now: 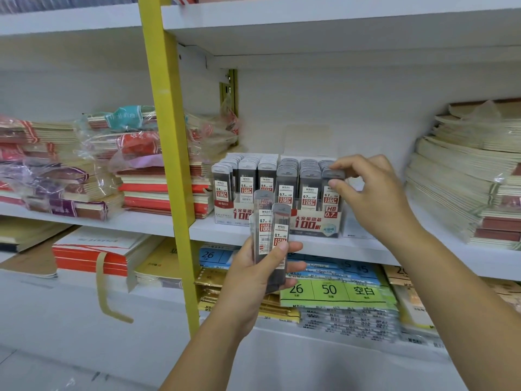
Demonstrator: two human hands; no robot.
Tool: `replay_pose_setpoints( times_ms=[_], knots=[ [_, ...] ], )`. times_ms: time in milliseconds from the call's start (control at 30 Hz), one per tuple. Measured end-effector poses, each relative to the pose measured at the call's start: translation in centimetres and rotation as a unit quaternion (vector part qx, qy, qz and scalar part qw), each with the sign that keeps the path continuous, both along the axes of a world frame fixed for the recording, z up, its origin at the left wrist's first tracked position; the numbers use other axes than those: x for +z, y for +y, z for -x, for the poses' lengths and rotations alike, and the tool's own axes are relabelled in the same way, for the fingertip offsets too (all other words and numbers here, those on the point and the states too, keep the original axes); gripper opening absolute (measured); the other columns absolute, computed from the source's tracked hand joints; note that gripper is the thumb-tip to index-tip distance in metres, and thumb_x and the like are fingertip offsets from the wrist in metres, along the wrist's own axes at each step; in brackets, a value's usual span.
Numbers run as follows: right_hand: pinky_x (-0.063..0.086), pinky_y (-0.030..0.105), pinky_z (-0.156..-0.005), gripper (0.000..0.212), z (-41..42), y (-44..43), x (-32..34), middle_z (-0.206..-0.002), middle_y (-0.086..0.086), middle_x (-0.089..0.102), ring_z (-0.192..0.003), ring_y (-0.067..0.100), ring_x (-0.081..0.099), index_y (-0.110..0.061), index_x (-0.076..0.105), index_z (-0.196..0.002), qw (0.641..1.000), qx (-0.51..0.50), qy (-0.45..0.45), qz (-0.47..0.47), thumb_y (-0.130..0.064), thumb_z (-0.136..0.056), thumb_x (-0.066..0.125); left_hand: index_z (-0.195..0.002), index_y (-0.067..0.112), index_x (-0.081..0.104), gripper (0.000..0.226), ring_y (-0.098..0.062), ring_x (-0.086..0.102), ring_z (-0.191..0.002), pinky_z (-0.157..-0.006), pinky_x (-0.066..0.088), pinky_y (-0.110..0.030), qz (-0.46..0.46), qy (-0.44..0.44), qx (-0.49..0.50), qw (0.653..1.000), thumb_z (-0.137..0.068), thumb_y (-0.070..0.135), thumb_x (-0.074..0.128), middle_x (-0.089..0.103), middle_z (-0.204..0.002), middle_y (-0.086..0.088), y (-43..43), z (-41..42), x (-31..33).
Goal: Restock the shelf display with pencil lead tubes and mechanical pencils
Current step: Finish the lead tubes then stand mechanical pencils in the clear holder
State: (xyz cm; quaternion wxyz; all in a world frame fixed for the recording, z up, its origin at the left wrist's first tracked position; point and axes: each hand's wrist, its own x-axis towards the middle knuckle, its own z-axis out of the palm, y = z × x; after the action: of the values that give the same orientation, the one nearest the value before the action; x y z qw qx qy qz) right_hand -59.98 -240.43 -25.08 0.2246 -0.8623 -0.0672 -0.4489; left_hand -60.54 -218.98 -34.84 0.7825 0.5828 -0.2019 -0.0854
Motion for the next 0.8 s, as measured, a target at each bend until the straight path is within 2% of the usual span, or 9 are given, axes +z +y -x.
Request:
replay_pose_setpoints(
  times_ms=[67,133,267,333,433,533,633,733,800],
  knots=[
    [0.028,0.021,-0.085,0.023,-0.5,-0.2,-0.5,-0.104,-0.002,0.058,-0.107,0.016,0.039,-0.027,0.068,-0.109,0.997,-0.060,-0.016,0.047,-0.029,-0.086,0.069,-0.122,0.039,0.057,0.041,-0.020,0.075,-0.097,-0.069,0.060,-0.026,-0.002,-0.001,-0.001,1.000,-0.083,0.044,0.067,0.077,-0.112,0.004,-0.1,0.0,0.1],
    [0.031,0.033,-0.090,0.026,-0.6,-0.6,-0.6,-0.108,0.000,0.054,-0.111,0.022,0.034,-0.028,0.069,-0.112,0.992,-0.106,-0.026,0.059,-0.034,-0.087,0.067,-0.122,0.039,0.058,0.041,-0.020,0.075,-0.098,-0.069,0.060,-0.026,-0.004,-0.001,-0.001,1.000,-0.083,0.045,0.067,0.077,-0.112,0.004,-0.1,0.0,0.1],
    [0.030,0.036,-0.091,0.030,-0.4,-0.7,-0.7,-0.116,0.003,0.053,-0.114,0.024,0.033,-0.030,0.066,-0.121,0.988,-0.140,0.003,0.066,-0.034,-0.092,0.060,-0.122,0.039,0.058,0.041,-0.020,0.075,-0.098,-0.070,0.061,-0.026,-0.005,-0.001,-0.005,1.000,-0.083,0.045,0.067,0.077,-0.112,0.004,-0.2,0.2,0.2],
    [0.032,0.037,-0.092,0.033,0.2,-0.1,-0.5,-0.117,0.005,0.055,-0.115,0.028,0.037,-0.026,0.063,-0.125,0.988,-0.135,-0.020,0.072,-0.030,-0.093,0.060,-0.123,0.038,0.058,0.042,-0.020,0.075,-0.098,-0.070,0.061,-0.027,-0.006,0.000,-0.010,1.000,-0.083,0.045,0.067,0.076,-0.113,0.004,-0.2,0.4,0.3],
    [0.038,0.025,-0.081,0.026,1.7,1.4,0.4,-0.101,-0.001,0.063,-0.098,0.019,0.052,-0.022,0.064,-0.118,0.996,-0.030,-0.059,0.051,-0.027,-0.094,0.056,-0.123,0.036,0.058,0.042,-0.021,0.075,-0.098,-0.070,0.061,-0.027,-0.005,0.001,-0.020,1.000,-0.083,0.044,0.067,0.076,-0.113,0.002,-0.1,0.7,0.6],
    [0.047,0.012,-0.063,0.018,3.2,3.3,0.9,-0.084,-0.013,0.067,-0.077,0.004,0.059,-0.036,0.063,-0.107,0.982,0.159,0.082,-0.067,-0.035,-0.089,0.060,-0.124,0.034,0.059,0.041,-0.021,0.075,-0.097,-0.070,0.061,-0.027,-0.002,0.000,-0.031,1.000,-0.085,0.043,0.066,0.076,-0.114,0.001,-0.1,0.9,0.7],
    [0.051,0.019,-0.065,0.026,3.6,4.3,0.1,-0.085,-0.017,0.070,-0.073,0.001,0.063,-0.038,0.060,-0.106,0.945,0.211,0.229,-0.100,-0.035,-0.082,0.072,-0.124,0.033,0.060,0.043,-0.022,0.076,-0.095,-0.068,0.060,-0.027,0.000,-0.001,-0.046,0.999,-0.083,0.044,0.068,0.076,-0.115,-0.002,-0.1,1.1,0.8],
    [0.045,0.022,-0.058,0.019,3.4,4.5,-0.5,-0.074,-0.005,0.071,-0.062,0.005,0.062,-0.031,0.062,-0.096,0.937,0.224,0.224,-0.148,-0.023,-0.083,0.074,-0.122,0.033,0.060,0.045,-0.023,0.076,-0.093,-0.065,0.060,-0.026,0.002,0.004,-0.050,0.999,-0.081,0.050,0.067,0.076,-0.113,-0.003,-0.2,1.2,0.9],
    [0.046,0.023,-0.055,0.016,3.3,4.0,-0.2,-0.074,-0.004,0.071,-0.061,0.005,0.063,-0.028,0.061,-0.095,0.934,0.218,0.202,-0.200,-0.021,-0.085,0.072,-0.121,0.034,0.060,0.043,-0.022,0.076,-0.088,-0.063,0.060,-0.026,0.004,0.008,-0.050,0.999,-0.083,0.054,0.061,0.077,-0.112,-0.004,-0.1,1.1,0.9]
  ],
)
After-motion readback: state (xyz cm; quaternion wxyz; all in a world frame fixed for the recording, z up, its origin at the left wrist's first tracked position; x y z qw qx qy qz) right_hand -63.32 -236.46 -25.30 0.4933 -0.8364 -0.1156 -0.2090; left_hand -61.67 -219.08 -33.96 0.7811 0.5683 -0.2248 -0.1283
